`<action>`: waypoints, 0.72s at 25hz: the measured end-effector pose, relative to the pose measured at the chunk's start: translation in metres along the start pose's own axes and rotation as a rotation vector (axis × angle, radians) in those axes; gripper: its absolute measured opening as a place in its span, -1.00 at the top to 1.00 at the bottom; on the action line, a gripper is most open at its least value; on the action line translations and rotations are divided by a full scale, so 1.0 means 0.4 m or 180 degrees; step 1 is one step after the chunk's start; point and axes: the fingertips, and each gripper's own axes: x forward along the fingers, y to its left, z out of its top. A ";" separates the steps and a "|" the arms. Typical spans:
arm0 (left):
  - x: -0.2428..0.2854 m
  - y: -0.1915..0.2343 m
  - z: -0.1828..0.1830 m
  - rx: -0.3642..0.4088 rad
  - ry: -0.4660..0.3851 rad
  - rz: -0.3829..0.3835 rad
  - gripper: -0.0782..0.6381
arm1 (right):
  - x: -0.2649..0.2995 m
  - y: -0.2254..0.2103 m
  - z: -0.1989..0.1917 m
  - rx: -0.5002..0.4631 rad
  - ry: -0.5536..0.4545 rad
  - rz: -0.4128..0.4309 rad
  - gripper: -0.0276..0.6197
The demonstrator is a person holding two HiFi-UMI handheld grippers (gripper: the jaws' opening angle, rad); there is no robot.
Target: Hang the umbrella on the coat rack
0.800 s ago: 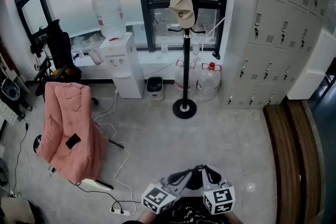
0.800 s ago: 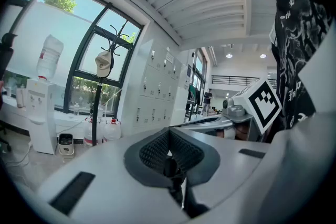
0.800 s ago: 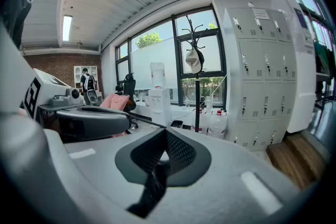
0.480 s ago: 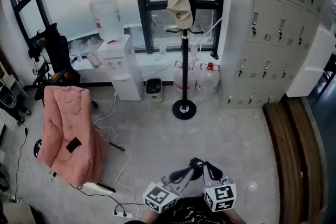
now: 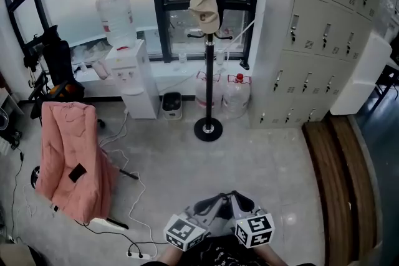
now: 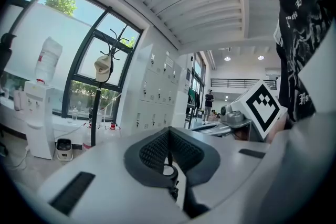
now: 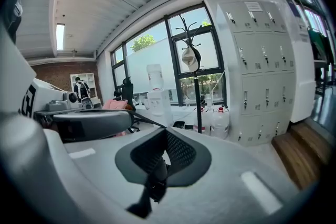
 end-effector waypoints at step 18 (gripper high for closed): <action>0.152 0.107 0.032 -0.0037 0.0030 0.0222 0.76 | 0.097 -0.150 0.089 -0.0148 -0.0099 0.0065 0.90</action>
